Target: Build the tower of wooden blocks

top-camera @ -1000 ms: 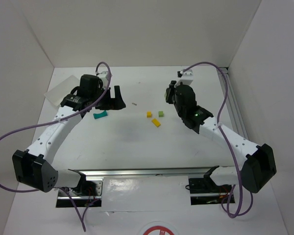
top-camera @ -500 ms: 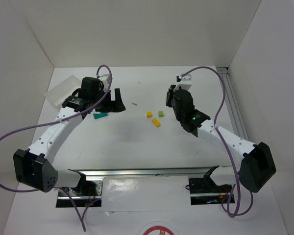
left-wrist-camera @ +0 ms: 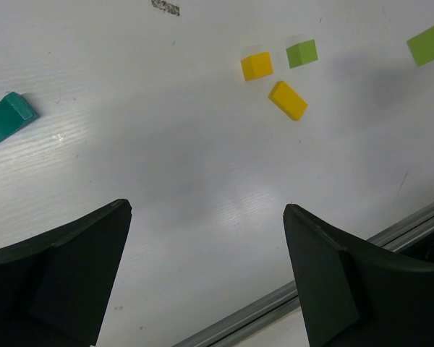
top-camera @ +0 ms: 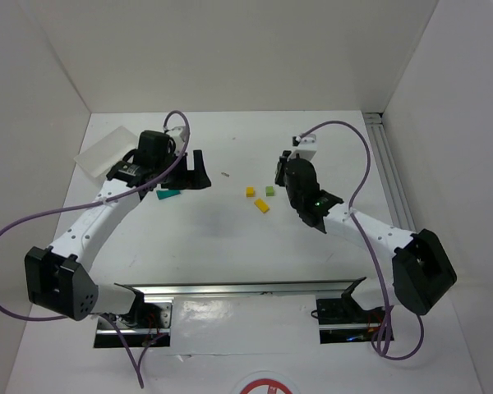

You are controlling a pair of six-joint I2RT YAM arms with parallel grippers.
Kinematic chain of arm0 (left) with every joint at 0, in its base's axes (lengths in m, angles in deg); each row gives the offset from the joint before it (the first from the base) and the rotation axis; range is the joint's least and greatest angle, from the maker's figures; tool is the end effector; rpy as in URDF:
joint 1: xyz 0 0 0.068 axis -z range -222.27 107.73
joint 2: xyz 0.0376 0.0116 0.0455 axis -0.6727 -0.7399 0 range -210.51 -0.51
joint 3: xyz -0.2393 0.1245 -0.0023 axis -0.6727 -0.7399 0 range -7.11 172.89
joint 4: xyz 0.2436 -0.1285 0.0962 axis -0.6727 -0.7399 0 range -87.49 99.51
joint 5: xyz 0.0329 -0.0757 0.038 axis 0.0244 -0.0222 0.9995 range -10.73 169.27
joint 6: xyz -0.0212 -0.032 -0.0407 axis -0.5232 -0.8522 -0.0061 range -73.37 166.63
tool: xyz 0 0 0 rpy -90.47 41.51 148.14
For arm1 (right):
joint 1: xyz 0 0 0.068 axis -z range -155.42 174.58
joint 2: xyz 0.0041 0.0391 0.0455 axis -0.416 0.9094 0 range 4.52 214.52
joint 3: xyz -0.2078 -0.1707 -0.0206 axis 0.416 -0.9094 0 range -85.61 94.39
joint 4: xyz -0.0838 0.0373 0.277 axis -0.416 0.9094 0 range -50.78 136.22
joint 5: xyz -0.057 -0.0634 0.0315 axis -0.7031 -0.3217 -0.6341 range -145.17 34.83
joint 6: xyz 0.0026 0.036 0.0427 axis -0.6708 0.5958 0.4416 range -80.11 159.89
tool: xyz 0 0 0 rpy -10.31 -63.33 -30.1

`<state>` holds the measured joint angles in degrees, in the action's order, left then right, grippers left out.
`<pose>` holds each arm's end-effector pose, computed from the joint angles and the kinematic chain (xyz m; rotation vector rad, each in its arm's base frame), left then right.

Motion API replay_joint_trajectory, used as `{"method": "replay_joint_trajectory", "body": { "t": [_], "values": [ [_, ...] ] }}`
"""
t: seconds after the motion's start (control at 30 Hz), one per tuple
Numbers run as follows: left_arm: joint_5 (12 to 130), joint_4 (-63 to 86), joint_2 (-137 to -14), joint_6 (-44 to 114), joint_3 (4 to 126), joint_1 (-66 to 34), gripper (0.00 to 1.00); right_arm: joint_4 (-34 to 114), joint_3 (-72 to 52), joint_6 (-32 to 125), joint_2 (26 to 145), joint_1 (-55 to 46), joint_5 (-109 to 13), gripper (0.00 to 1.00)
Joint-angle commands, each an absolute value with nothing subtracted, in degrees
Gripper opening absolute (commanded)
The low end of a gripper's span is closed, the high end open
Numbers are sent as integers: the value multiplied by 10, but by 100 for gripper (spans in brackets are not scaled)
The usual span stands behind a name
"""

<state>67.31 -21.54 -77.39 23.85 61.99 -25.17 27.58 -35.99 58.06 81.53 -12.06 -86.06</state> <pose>0.3135 -0.1049 0.3194 0.0013 2.3025 -0.6019 0.2831 0.1858 0.2644 0.0815 1.8078 0.1827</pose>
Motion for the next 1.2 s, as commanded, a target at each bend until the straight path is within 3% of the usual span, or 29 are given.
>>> {"method": "replay_joint_trajectory", "body": {
  "t": [0.0,0.4,0.7,0.93,1.17],
  "values": [
    [662,-199,-779,240,615,-254,100,157,-421,590,794,-128,-869,1],
    [662,-194,-779,234,599,-254,100,-13,-513,584,833,-144,-907,1],
    [662,-189,-768,234,588,-254,100,-23,-446,551,931,-224,-1090,1],
    [668,-189,-763,240,578,-254,100,-47,-435,562,973,-236,-1120,1],
    [678,-189,-763,245,578,-254,100,-14,-412,574,998,-209,-1052,1]
  ]
}}
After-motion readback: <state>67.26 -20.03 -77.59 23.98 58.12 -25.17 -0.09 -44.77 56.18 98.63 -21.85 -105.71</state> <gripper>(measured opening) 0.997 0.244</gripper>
